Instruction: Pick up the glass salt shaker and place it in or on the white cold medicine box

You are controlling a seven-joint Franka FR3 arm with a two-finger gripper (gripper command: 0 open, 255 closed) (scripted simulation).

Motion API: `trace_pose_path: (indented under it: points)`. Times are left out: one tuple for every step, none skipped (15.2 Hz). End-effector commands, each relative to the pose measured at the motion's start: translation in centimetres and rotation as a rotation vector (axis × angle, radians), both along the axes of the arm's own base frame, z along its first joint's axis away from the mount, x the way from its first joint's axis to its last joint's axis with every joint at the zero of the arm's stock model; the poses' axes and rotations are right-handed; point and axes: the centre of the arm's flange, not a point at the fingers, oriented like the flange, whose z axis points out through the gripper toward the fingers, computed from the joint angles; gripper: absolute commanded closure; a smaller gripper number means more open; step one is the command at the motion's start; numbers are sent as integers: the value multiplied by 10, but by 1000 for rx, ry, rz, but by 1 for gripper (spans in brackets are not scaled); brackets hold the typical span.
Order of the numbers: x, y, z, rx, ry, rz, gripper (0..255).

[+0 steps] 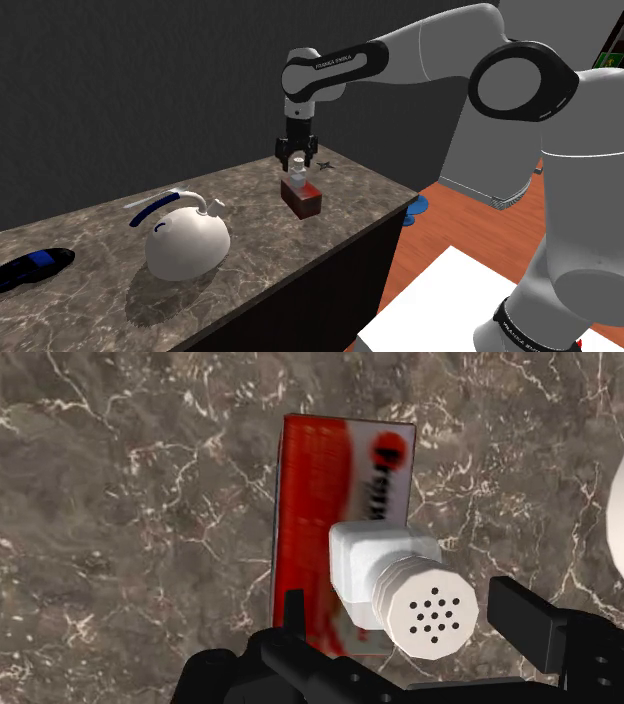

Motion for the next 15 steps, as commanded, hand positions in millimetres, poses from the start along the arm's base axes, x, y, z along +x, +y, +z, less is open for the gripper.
trace_pose_path:
  points:
    - [0, 0, 0, 0, 0, 0, 0]
    - [0, 0, 0, 0, 0, 0, 0]
    - [0, 0, 0, 0, 0, 0, 0]
    - [1, -1, 13, 0, 0, 0, 0]
    - [2, -3, 26, 0, 0, 0, 0]
    - [4, -4, 39, 0, 0, 0, 0]
    - [4, -5, 50, 0, 0, 0, 0]
    - [4, -5, 50, 0, 0, 0, 0]
    - [4, -5, 50, 0, 0, 0, 0]
    - [4, -5, 50, 0, 0, 0, 0]
    - [4, -5, 50, 0, 0, 0, 0]
    - [4, -5, 50, 0, 0, 0, 0]
    - [4, -5, 50, 0, 0, 0, 0]
    - [4, -5, 50, 0, 0, 0, 0]
    - [4, -5, 50, 0, 0, 0, 0]
